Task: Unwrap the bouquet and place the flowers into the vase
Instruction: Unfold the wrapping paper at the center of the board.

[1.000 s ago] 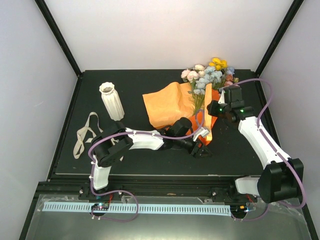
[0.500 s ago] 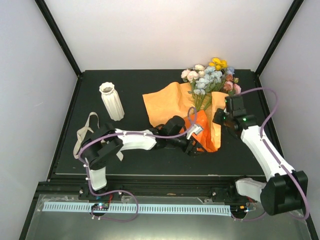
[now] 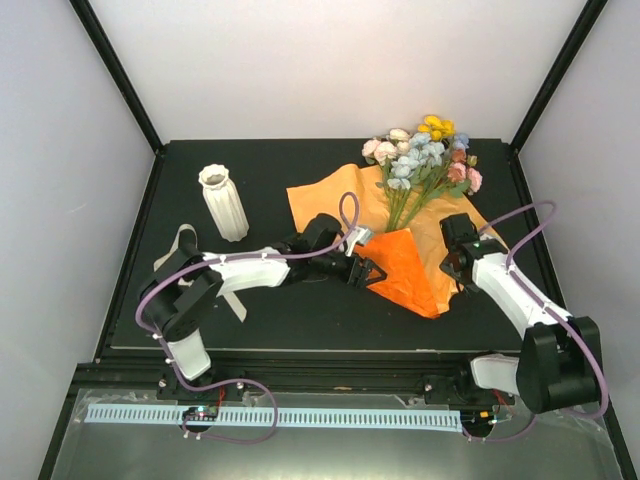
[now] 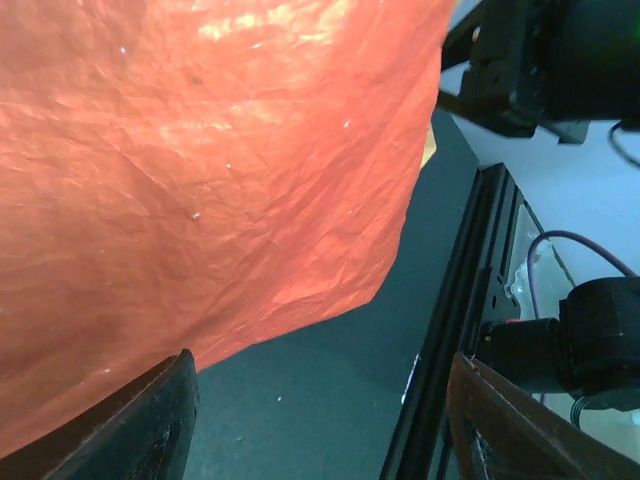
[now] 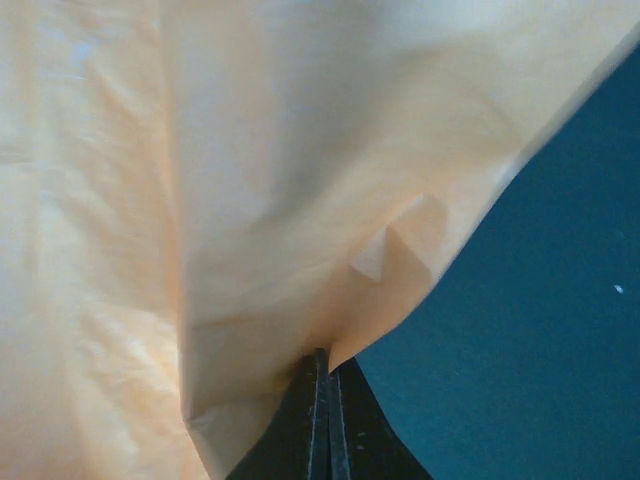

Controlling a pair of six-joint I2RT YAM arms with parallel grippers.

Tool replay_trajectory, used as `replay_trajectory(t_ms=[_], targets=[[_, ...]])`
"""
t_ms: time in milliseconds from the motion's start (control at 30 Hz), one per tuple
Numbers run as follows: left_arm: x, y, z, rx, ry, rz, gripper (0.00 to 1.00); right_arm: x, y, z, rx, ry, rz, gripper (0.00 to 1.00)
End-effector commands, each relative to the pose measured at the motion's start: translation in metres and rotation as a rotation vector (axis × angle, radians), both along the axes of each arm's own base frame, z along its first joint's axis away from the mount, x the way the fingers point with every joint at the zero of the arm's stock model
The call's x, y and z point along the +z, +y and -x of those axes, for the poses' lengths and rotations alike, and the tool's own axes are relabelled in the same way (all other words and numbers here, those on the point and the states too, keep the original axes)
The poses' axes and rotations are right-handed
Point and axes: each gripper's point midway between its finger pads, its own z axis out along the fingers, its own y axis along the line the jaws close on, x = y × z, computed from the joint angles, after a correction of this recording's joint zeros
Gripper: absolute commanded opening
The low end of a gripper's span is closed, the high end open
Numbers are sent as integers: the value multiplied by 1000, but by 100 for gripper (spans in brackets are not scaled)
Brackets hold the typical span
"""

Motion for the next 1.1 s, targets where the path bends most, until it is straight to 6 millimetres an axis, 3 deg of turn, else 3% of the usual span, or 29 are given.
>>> replay_trajectory(t_ms=[0,233,400,533,667,800,933,1067], targets=[[30,15,-8,45,-53,0,70,-12,-20,15,-167,8,32,1],[46,42,-7,96,-114,-80,73,21,-38,29,-292,26,109,32],[53,65,-4,123,-183,-160,75,52,-41,40,-364,31,106,41],[63,80,1,122,-244,-205,80,74,-35,36,-351,-5,55,44],[68,96,5,130,-291,-250,83,89,-16,8,-219,-118,-48,44],[64,107,14,111,-297,-288,93,96,37,-42,163,-295,-212,45],[69,119,23,122,-296,-295,99,84,74,-67,359,-398,-321,41],[77,128,28,144,-304,-297,99,35,77,-79,364,-283,-325,23]])
